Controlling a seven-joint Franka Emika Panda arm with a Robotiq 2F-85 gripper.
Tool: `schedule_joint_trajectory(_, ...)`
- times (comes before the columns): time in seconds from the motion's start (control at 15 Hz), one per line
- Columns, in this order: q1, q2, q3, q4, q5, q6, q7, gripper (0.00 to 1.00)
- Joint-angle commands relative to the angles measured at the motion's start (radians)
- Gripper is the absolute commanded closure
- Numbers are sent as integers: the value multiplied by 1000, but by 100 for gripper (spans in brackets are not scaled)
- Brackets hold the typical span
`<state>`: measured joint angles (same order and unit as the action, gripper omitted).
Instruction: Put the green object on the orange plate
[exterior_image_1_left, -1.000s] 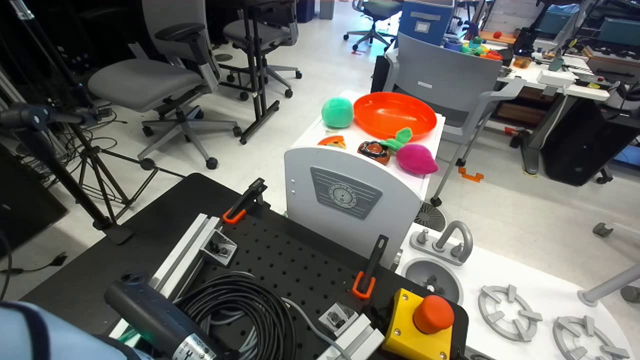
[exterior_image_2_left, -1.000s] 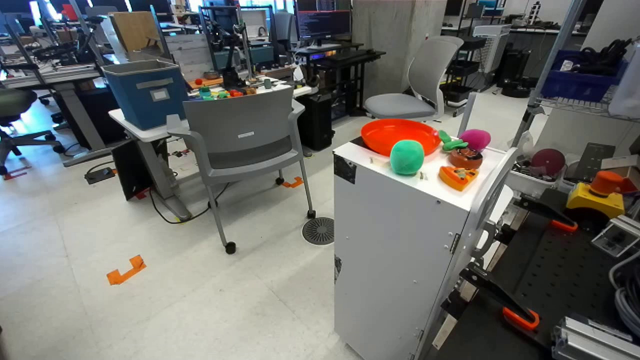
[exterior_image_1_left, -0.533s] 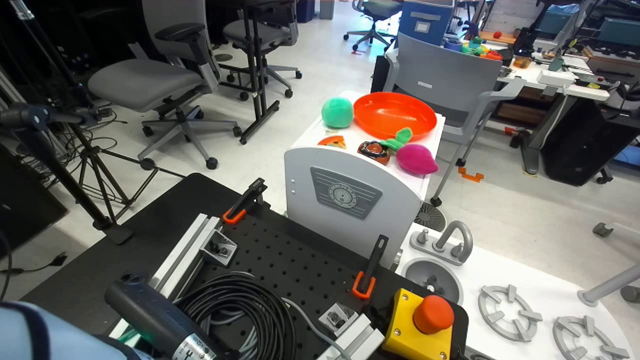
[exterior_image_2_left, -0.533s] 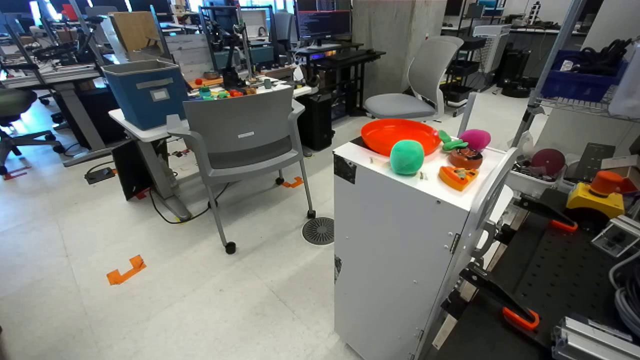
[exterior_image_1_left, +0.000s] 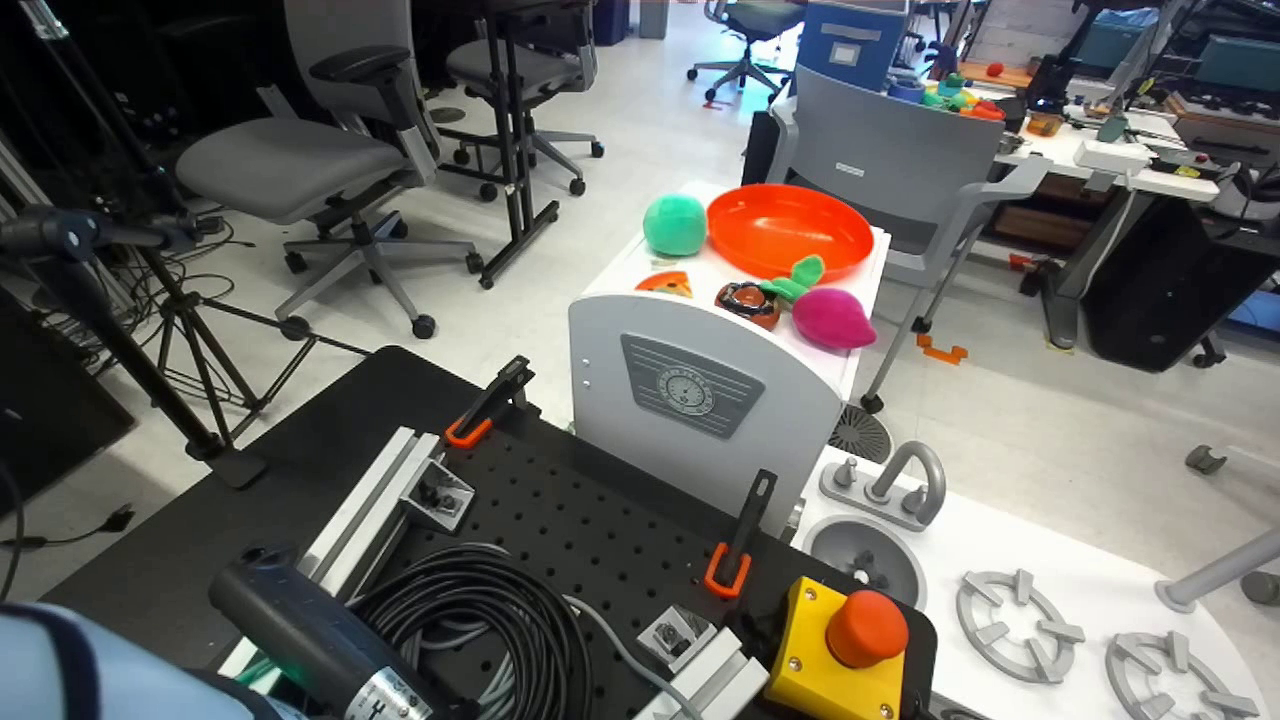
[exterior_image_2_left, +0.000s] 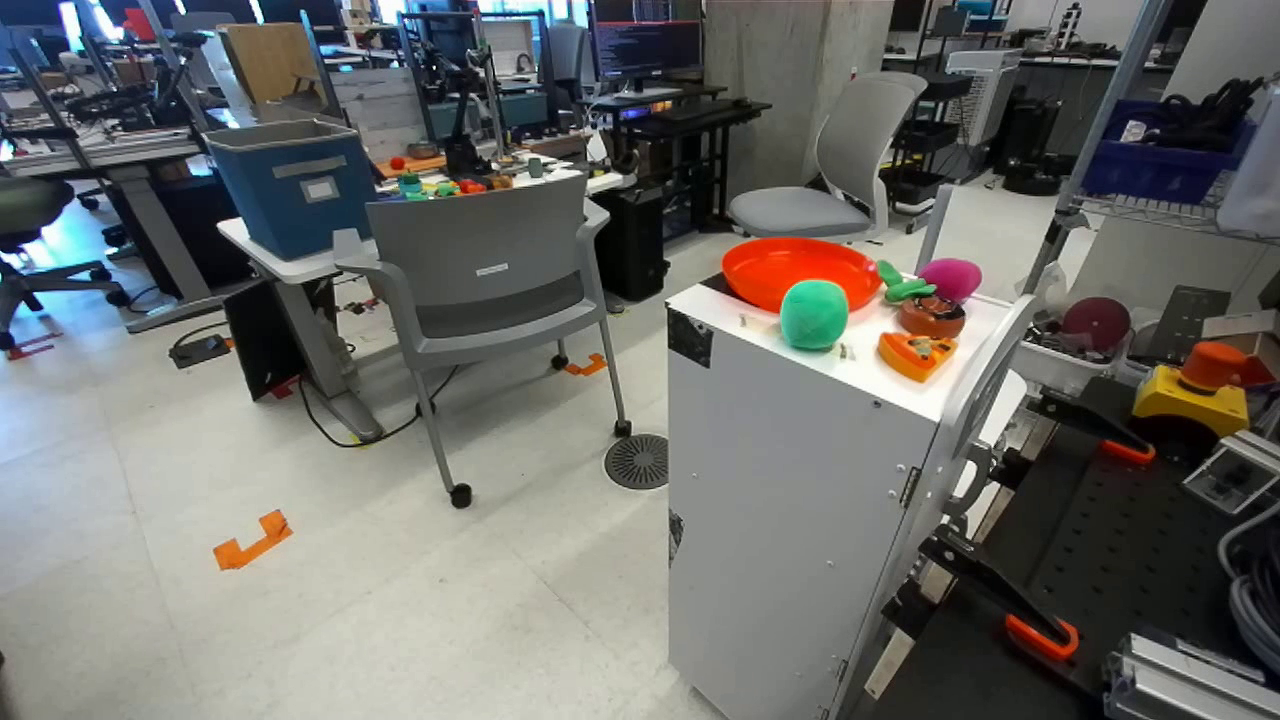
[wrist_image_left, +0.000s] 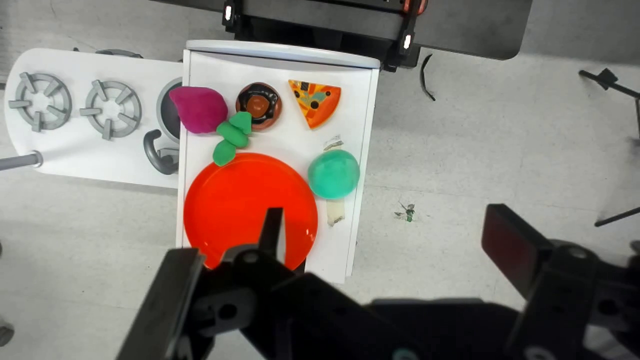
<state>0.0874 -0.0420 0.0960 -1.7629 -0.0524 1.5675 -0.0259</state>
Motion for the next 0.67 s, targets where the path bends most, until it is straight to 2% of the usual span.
schedule_joint_trajectory(0.0,2,1,-1,4,0,-3,1,0)
schedule_joint_trajectory(0.6,5,-10,2,-26,-5,13,-3,0)
